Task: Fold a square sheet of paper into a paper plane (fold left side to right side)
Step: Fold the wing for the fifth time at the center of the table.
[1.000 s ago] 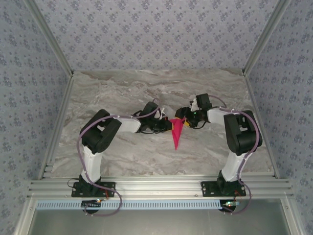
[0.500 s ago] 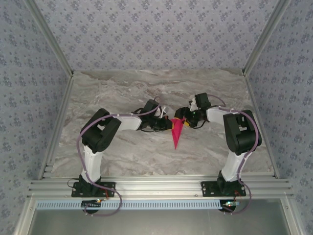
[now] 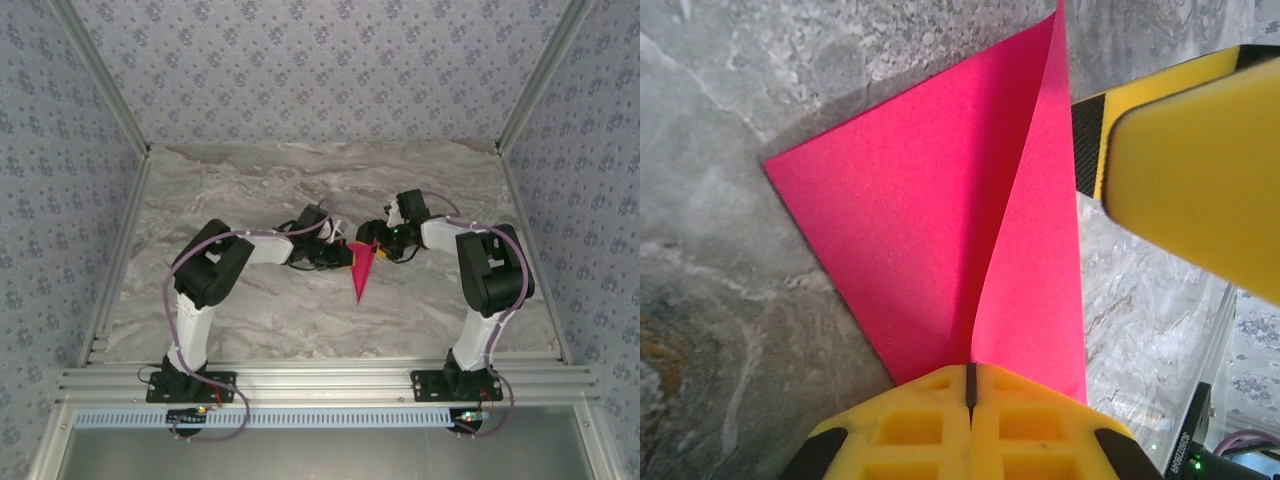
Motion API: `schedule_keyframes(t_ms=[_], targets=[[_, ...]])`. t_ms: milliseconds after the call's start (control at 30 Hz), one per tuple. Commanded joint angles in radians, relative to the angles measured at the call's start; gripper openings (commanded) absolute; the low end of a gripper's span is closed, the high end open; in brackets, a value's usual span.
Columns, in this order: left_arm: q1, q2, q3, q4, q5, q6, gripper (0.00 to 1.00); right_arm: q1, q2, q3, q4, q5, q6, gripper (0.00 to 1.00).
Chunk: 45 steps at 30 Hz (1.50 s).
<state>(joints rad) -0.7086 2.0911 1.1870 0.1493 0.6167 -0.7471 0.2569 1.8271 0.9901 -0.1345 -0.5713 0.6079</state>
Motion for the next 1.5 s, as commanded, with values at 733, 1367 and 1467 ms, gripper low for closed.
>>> schedule_keyframes(t_ms=[733, 1367, 1467], targets=[[0.013, -0.009, 0.011, -0.063, -0.038, 0.058, 0.00, 0.025, 0.051, 0.007, -0.083, 0.023, -0.033, 0.69], [0.013, -0.061, 0.004, -0.082, -0.042, 0.078, 0.00, 0.033, 0.064, 0.009, -0.078, 0.014, -0.033, 0.69], [0.014, -0.047, 0.011, -0.082, -0.041, 0.075, 0.00, 0.033, 0.065, 0.010, -0.077, 0.013, -0.033, 0.69]])
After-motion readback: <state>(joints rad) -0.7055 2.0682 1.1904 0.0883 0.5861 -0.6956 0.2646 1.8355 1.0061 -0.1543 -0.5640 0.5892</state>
